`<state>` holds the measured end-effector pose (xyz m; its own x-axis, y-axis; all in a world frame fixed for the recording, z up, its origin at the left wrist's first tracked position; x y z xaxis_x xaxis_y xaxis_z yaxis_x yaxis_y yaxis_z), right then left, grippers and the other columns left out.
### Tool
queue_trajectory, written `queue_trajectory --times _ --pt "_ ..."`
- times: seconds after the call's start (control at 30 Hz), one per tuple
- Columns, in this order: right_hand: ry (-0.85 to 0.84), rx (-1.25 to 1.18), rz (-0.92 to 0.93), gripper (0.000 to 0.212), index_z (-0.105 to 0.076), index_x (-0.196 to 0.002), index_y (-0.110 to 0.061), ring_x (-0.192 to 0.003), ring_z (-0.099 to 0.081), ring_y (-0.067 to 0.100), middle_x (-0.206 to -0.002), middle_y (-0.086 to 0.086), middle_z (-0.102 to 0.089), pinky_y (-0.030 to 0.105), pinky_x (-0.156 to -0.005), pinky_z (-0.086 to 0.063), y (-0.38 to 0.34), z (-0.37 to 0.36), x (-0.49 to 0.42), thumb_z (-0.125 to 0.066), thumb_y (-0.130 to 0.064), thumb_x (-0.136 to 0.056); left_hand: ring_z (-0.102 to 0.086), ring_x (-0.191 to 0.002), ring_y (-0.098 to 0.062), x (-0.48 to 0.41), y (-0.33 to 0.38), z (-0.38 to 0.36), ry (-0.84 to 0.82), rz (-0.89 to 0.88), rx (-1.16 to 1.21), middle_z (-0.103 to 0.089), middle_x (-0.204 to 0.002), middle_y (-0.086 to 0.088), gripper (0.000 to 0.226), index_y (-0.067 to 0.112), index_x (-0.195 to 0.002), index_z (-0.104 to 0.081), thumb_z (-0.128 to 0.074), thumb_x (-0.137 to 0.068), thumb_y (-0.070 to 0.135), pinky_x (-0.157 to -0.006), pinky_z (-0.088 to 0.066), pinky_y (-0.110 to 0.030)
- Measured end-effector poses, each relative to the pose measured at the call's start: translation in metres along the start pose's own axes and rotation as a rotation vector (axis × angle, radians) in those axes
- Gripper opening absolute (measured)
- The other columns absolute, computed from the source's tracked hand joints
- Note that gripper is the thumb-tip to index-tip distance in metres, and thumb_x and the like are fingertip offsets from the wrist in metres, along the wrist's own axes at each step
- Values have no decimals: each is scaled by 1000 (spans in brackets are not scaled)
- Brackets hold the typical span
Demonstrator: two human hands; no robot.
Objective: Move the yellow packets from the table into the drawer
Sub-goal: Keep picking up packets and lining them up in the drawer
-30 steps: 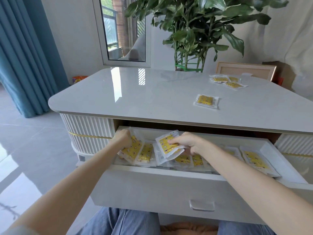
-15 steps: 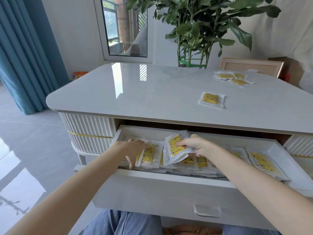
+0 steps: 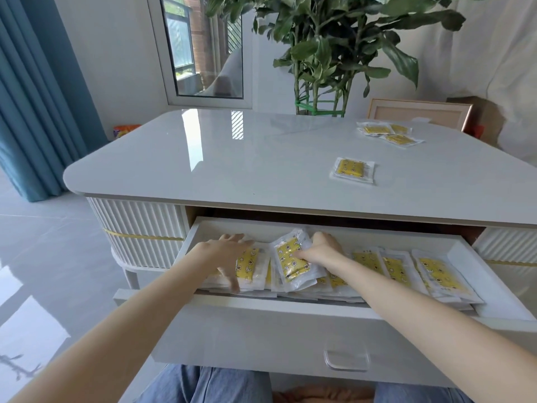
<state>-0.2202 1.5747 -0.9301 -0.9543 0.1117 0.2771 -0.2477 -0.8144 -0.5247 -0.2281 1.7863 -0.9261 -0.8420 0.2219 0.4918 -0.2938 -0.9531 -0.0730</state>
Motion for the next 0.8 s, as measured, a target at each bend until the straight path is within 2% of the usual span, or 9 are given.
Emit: queue_trajectory --times 0.07,0.2,0.33,0.47,0.57,0.67,0.73,0.8 --pt "-27 -78 -31 24 -57 -96 -9 -93 -62 22 -97 4 -61 27 -70 -47 4 2 -6 -68 -27 -84 7 -147 -28 -3 9 3 -7 -21 30 10 -160 0 126 26 -151 8 -80 -65 49 -115 -18 -58" --pt "-80 -276 -95 32 -54 -115 -4 -96 -63 23 -113 10 -64 26 -63 -48 17 14 -7 -66 -17 -88 7 -148 -26 -9 34 8 -14 -66 45 11 -160 1 125 23 -152 8 -78 -66 53 -116 -17 -56" --pt "-84 -295 -123 29 -55 -114 -4 -88 -62 22 -112 13 -66 25 -58 -46 37 32 -6 -66 -15 -89 8 -147 -26 -15 60 14 -31 -102 -29 13 -160 -1 126 19 -151 10 -76 -67 56 -117 -15 -55" --pt "-60 -270 -155 30 -54 -112 -2 -76 -56 22 -111 18 -66 26 -53 -43 57 48 -9 -67 -14 -88 3 -148 -27 -18 81 19 -37 -143 -62 9 -160 -2 124 24 -151 11 -77 -68 50 -116 -18 -56" --pt "-52 -173 -171 28 -55 -112 -4 -72 -55 20 -109 15 -67 24 -48 -41 68 53 -9 -66 -15 -88 -6 -146 -28 -20 91 19 -25 -168 -112 1 -160 -2 123 28 -151 9 -79 -67 50 -112 -26 -57" --pt "22 63 -126 31 -56 -116 -5 -70 -56 18 -99 7 -64 22 -46 -40 72 57 -4 -63 -15 -88 -7 -146 -30 -24 93 17 -12 -169 -131 5 -160 -3 125 32 -150 11 -80 -66 49 -111 -27 -58" --pt "119 286 -41 44 -46 -130 -3 -78 -58 22 -98 7 -60 25 -48 -39 74 59 -1 -59 -8 -88 -9 -146 -32 -24 92 17 -2 -181 -140 5 -160 -4 124 34 -150 11 -81 -66 46 -111 -27 -58" --pt "196 419 76 60 -33 -142 -5 -92 -62 26 -109 10 -61 29 -59 -45 75 58 2 -59 -5 -87 -10 -145 -33 -24 90 17 7 -193 -145 4 -160 -4 124 37 -149 10 -82 -66 44 -111 -27 -58"
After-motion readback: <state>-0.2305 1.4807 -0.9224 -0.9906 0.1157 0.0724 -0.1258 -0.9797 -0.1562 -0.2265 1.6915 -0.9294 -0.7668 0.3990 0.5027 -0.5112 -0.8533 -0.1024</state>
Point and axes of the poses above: each hand's wrist, its own x-axis away from the middle knuckle, its own z-axis out of the back of the hand, y = z × x, the point moved 1 cm from there along -x, towards the middle knuckle
